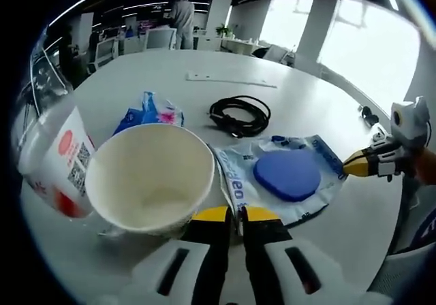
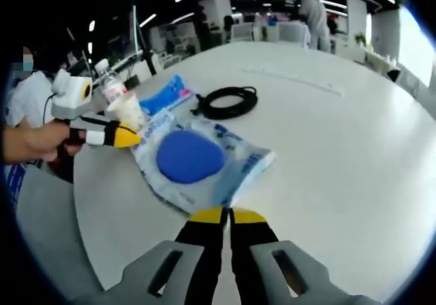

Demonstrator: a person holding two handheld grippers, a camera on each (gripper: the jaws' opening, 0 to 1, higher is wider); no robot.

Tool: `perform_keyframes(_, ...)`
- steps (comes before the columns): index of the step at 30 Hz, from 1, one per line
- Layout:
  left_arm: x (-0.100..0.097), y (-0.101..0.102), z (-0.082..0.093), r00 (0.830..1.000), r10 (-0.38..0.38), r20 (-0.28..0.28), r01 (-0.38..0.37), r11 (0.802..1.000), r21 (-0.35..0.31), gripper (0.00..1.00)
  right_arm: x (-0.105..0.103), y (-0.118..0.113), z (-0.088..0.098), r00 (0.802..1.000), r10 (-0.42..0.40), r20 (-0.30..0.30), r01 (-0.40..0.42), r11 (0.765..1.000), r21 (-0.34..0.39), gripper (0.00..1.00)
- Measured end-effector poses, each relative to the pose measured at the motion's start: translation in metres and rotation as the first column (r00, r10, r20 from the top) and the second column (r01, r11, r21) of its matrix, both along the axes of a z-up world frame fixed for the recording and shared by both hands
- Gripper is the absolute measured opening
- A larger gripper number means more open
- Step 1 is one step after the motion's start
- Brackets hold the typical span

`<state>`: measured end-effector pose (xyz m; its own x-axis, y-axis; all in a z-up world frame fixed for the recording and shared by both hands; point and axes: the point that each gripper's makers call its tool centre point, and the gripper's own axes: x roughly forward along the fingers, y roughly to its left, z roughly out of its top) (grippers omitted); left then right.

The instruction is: Arrange the tabletop items into an orderly group along one side of the table until the central work area is clear of visible clutter.

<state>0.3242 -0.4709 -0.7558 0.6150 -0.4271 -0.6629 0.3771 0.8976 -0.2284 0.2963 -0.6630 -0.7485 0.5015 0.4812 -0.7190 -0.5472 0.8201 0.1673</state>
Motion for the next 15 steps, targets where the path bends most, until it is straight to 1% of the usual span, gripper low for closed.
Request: perform_keyframes(15, -0.0007, -0.0051, -0.0006, 1.0, -0.009, 0.005, 0.009, 1.0, -0.01, 0.05, -0.0007, -0.0035, -0.001, 1.0, -0.013, 0.0, 0.013, 1.0, -0.006, 0.0)
